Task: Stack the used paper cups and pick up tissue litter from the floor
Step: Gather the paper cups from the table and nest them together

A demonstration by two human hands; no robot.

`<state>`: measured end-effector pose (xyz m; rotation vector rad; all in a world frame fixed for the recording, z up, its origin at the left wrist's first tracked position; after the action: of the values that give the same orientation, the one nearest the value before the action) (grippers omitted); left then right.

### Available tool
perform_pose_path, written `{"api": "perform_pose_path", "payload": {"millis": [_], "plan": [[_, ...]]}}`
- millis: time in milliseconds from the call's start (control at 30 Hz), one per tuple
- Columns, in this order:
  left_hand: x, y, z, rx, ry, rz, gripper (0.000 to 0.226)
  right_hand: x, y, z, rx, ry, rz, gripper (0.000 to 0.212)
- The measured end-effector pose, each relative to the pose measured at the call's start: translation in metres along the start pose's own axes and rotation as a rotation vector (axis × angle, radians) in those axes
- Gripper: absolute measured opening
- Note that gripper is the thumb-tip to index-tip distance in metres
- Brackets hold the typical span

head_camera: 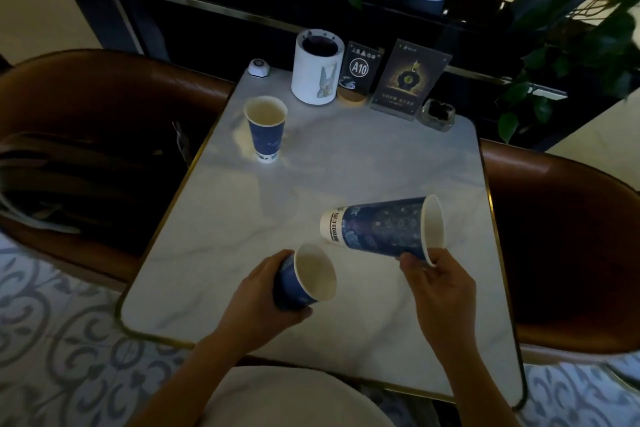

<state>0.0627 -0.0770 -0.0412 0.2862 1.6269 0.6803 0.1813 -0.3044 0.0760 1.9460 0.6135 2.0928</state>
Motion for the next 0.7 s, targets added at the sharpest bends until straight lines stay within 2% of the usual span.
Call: {"api": "perform_pose_path", "payload": {"millis": [433,567,633,700], "plan": [[0.045,0.022,-0.012,0.029,0.052,0.089,0.091,0.018,-0.034,-0.026,0.035,-0.031,0.009,0.035],[0.053,0.027,-0.012,0.031,0.094,0.129,0.085,0.023,-0.047,-0.034,0.094,-0.05,-0.034,0.018],[0.052,0.03,-0.011,0.029,0.097,0.211,0.081,0.024,-0.055,-0.036,0.142,-0.054,-0.051,0.021],[0.049,0.026,-0.003,0.071,0.106,0.166,0.08,0.024,-0.064,-0.037,0.187,-0.062,-0.047,0.029]]}}
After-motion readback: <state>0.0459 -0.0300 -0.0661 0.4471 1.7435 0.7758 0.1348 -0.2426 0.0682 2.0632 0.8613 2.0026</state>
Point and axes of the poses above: each hand's wrist, its own z-axis towards the middle knuckle, its own y-axis out of the back of the hand, x = y × z, the point moved 8 cm from there along z, towards the middle knuckle, and after that the axes turned 8 degrees about -y, right-handed, at the moved point
